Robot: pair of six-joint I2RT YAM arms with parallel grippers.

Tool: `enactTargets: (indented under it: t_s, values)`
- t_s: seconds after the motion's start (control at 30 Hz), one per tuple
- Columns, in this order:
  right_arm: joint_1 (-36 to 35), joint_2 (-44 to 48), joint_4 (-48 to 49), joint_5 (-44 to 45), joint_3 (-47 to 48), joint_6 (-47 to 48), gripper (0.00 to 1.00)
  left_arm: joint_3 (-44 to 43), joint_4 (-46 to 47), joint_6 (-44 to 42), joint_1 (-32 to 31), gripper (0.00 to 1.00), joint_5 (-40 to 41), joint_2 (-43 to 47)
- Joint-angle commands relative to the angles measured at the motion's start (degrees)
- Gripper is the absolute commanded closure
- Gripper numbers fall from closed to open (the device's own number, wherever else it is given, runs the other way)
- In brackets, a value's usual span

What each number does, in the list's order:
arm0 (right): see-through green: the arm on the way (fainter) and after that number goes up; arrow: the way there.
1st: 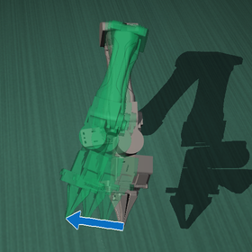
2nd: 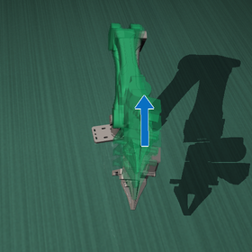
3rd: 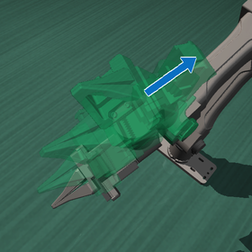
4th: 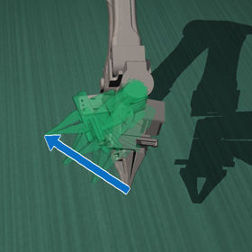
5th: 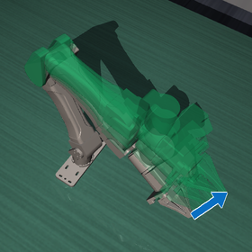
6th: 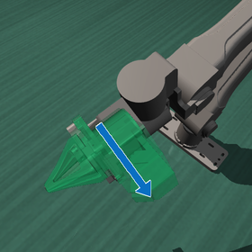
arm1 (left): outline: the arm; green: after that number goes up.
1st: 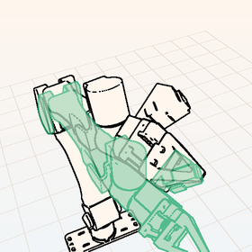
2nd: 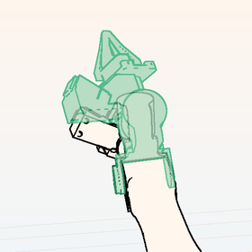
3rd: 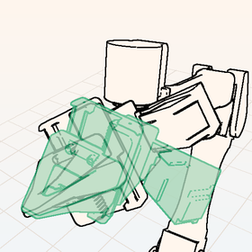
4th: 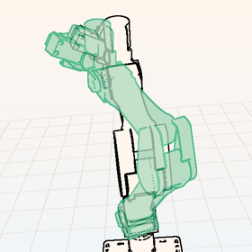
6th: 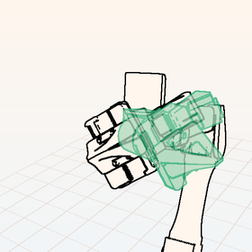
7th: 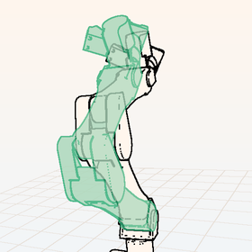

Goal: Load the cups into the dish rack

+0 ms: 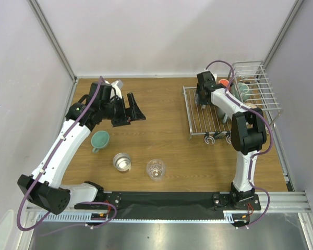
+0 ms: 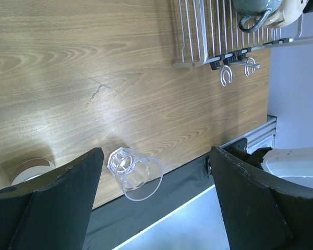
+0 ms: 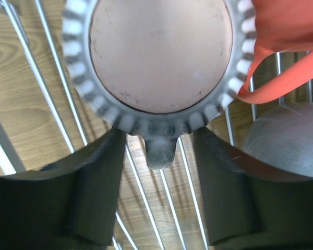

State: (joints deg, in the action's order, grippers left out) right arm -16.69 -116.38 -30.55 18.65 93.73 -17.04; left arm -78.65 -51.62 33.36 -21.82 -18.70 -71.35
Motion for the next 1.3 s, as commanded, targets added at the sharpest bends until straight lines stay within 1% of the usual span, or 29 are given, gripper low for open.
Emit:
enactTargets:
  t_s: [0.0,0.03,0.07,0.13,0.17,0.2,0.27,0.37,0.5,0.57,0.6,0.67,0.7,0.77,0.8,0.9,1.03,1.23,1.27]
  values:
    - [0.1,0.4,-0.6,0.7,3.2,-0.4,0.39,-0.5,-0.6,-1.3,0.5,0.11,-1.3,1.2]
    - [0.0,1.1,-0.9,0.5,3.2,-0.5,0.38,-0.4,-1.2,-1.4,0.5,0.11,-1.3,1.0]
    - [-0.1,1.4,-1.4,0.3,3.1,-0.9,0.32,-0.3,-1.5,-1.5,0.5,0.11,-1.3,0.9]
    - [-0.4,2.7,-2.9,0.1,3.0,-1.6,0.27,0.2,-2.0,-1.7,0.4,0.11,-1.6,0.7]
    - [-0.6,3.3,-3.8,0.0,3.1,-1.9,0.22,0.4,-2.1,-1.7,0.3,0.11,-1.8,0.4]
    - [-0.8,3.9,-5.8,0.1,3.3,-2.2,0.19,0.8,-2.3,-1.9,0.1,0.11,-2.0,0.2]
    - [-1.1,6.2,-7.6,-0.3,3.2,-3.3,0.15,1.0,-3.6,-2.2,-1.1,0.13,-1.7,-0.6]
    - [-2.0,10.5,-10.9,0.0,2.5,-3.1,0.12,1.0,-5.2,-2.5,-4.3,0.15,-0.2,-2.6]
    - [-3.3,17.8,-13.6,-1.9,1.2,-3.4,0.1,1.7,-6.1,-2.7,-7.9,0.16,1.3,-3.4]
    - [-3.4,20.8,-15.7,-6.7,0.1,-5.4,0.1,1.7,-7.9,-3.1,-9.8,0.17,3.8,-3.7]
    - [-4.0,24.4,-16.1,-9.6,-0.6,-6.0,0.1,1.9,-8.7,-3.3,-11.6,0.18,4.8,-3.9]
    - [-5.2,28.5,-16.5,-12.0,-3.8,-7.6,0.11,2.6,-10.1,-3.4,-13.8,0.19,7.4,-3.9]
    - [-6.2,32.1,-16.6,-13.6,-5.0,-8.1,0.11,3.6,-10.2,-3.0,-16.5,0.21,8.3,-3.9]
    - [-7.0,35.7,-16.6,-15.2,-9.2,-9.3,0.11,5.1,-9.8,-2.2,-18.9,0.22,8.9,-3.8]
    - [-7.1,38.9,-16.7,-17.5,-10.4,-10.8,0.11,7.1,-9.3,-1.3,-20.8,0.23,8.8,-3.8]
    - [-7.3,42.8,-17.3,-21.4,-14.4,-12.4,0.12,11.6,-7.0,0.1,-23.4,0.25,8.1,-4.3]
    - [-7.7,48.6,-19.7,-22.2,-15.9,-12.3,0.12,14.0,-4.4,0.4,-25.9,0.27,8.1,-6.2]
    - [-7.7,53.6,-23.3,-21.0,-16.6,-12.5,0.12,15.6,-2.4,0.1,-27.5,0.29,8.6,-9.2]
    - [-7.7,54.6,-23.9,-21.0,-16.6,-12.6,0.12,16.1,-2.0,-0.1,-27.5,0.32,8.5,-9.6]
